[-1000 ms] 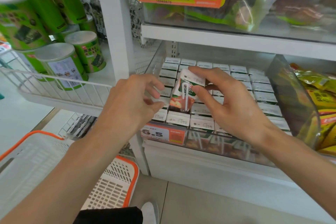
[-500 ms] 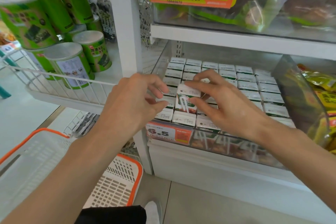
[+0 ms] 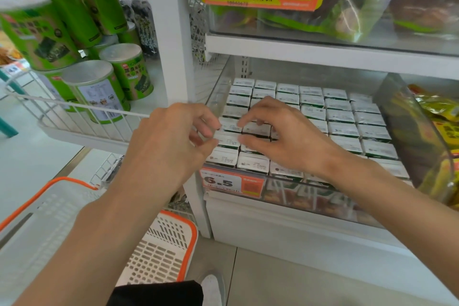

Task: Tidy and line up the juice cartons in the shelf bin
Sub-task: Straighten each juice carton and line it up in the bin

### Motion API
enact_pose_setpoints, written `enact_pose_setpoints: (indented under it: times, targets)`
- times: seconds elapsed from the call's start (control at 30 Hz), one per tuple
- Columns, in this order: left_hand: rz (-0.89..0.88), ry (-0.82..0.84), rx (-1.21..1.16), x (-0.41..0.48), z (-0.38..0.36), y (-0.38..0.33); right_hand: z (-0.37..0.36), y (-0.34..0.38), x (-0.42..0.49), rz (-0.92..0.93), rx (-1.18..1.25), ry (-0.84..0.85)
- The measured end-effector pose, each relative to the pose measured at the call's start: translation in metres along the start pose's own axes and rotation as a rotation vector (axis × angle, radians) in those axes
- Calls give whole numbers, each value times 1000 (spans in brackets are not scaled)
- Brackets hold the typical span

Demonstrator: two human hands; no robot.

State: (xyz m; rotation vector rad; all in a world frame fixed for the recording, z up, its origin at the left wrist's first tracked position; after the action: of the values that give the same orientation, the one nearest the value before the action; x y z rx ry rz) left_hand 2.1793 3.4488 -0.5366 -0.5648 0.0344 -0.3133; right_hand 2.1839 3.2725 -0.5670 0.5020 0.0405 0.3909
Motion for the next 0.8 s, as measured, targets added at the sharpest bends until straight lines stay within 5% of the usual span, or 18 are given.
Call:
enact_pose_setpoints:
  times: [0.5,0.8]
  targets:
    - [-53,-11,-77,1,1,6,-16,14,42,-32,-142,249]
    - [-41,-13,-76,2,2,1,-23,10,43,-58,-156,238]
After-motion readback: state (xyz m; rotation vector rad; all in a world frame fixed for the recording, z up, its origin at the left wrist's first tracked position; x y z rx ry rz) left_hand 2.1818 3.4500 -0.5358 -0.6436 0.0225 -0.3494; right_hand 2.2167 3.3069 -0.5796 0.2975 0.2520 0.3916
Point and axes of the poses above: each hand's wrist, its own x-axis towards the middle knuckle, its own z-axis out of the back of the hand, y = z × x, the point moved 10 cm from there along x, towards the middle knuckle, and after that the axes turned 10 degrees about y, right-handed, at the moved point
